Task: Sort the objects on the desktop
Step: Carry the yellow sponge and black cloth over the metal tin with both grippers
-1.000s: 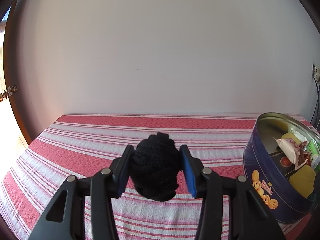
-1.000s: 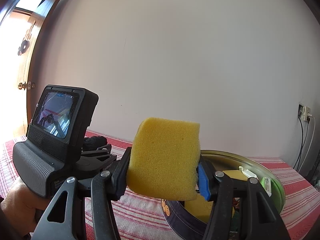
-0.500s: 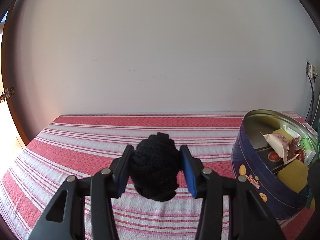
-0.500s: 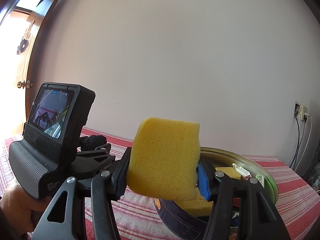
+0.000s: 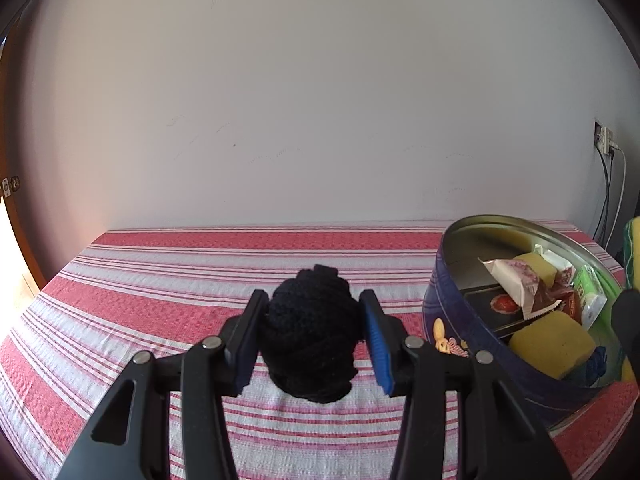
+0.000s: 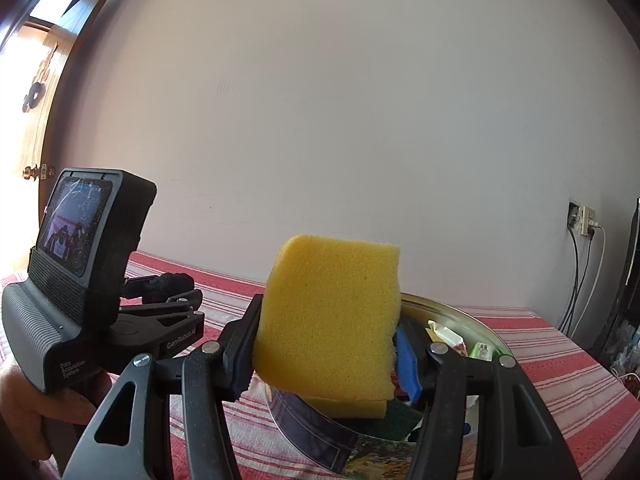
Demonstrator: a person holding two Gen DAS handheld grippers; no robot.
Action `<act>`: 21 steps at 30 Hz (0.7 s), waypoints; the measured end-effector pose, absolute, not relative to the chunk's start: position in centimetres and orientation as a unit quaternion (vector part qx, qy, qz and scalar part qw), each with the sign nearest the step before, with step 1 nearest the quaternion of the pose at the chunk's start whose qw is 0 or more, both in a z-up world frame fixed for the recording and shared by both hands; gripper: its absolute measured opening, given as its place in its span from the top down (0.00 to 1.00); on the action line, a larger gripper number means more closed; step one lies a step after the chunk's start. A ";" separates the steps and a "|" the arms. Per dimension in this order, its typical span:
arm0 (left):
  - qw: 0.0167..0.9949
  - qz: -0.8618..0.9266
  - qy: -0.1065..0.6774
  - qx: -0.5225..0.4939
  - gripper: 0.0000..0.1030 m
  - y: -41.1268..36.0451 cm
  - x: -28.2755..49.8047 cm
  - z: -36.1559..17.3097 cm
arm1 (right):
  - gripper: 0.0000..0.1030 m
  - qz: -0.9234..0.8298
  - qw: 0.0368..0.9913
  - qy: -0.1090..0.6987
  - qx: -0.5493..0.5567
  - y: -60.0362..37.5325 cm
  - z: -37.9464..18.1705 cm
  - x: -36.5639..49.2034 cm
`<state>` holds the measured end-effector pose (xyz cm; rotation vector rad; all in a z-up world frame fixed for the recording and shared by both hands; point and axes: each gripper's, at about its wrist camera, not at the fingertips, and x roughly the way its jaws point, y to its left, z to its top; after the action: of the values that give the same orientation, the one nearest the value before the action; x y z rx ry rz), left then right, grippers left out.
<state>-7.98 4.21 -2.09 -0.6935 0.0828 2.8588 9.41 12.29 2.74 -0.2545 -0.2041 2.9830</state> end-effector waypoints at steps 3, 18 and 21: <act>0.108 0.968 0.028 -0.223 0.55 5.0 -7.4 -1.5 | 0.42 0.991 0.083 -0.067 -0.078 13.1 2.9 9.5; 0.166 0.963 0.045 -0.206 0.55 11.7 -6.8 0.8 | 0.42 0.981 0.172 -0.035 -0.078 22.7 3.9 10.7; 0.174 0.962 0.047 -0.204 0.55 13.3 -7.0 1.3 | 0.42 0.980 0.181 -0.026 -0.081 23.8 4.3 10.5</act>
<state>-6.97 13.30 1.25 -0.5771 0.1338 2.7281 10.53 23.79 4.34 -0.2276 -0.0723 2.7667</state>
